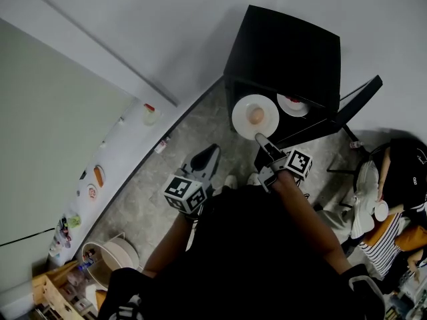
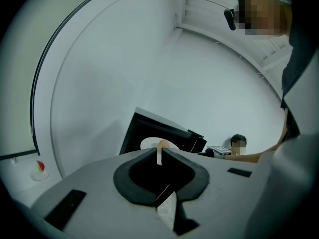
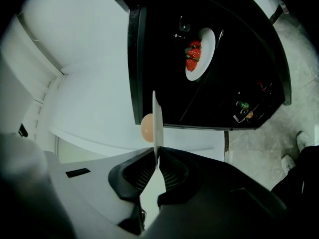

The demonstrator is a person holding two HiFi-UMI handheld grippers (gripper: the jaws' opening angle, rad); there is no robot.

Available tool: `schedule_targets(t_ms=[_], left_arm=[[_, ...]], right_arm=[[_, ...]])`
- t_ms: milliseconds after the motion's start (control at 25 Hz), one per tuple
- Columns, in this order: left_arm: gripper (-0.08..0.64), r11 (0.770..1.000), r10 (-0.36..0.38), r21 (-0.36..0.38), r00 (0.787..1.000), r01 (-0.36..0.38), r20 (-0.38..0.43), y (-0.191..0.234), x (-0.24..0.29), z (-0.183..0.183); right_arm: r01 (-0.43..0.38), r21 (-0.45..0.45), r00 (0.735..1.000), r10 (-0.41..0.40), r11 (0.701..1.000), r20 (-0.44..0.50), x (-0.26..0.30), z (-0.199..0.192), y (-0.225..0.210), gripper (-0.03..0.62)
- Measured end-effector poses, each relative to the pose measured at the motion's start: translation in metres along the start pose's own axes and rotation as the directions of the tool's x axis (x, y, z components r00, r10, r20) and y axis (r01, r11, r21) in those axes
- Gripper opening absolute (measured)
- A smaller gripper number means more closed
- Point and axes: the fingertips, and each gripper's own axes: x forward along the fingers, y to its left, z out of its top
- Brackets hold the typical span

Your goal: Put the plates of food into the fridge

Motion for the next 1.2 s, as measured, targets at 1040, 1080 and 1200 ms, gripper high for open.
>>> schedule_targets(t_ms=[1040, 1080, 1200], left_arm=[[0.025, 0.998, 0.063, -0.013, 0.996, -0.064, -0.054, 0.040, 0.012, 0.007], [0.025, 0.998, 0.063, -0.014, 0.996, -0.064, -0.056, 0.040, 0.013, 0.007], [0.025, 0.998, 0.059, -0.026, 0.996, -0.061, -0.059, 0.040, 0.017, 0.006]], right_arm=[[0.110, 0.131, 0.991, -0.119, 0.985, 0.068, 0.066, 0.059, -0.082, 0.038], [0.108, 0.137, 0.990, -0.120, 0.985, 0.076, 0.068, 0.062, -0.083, 0.038], [0.103, 0.169, 0.988, -0.121, 0.980, 0.098, 0.073, 0.069, -0.085, 0.038]])
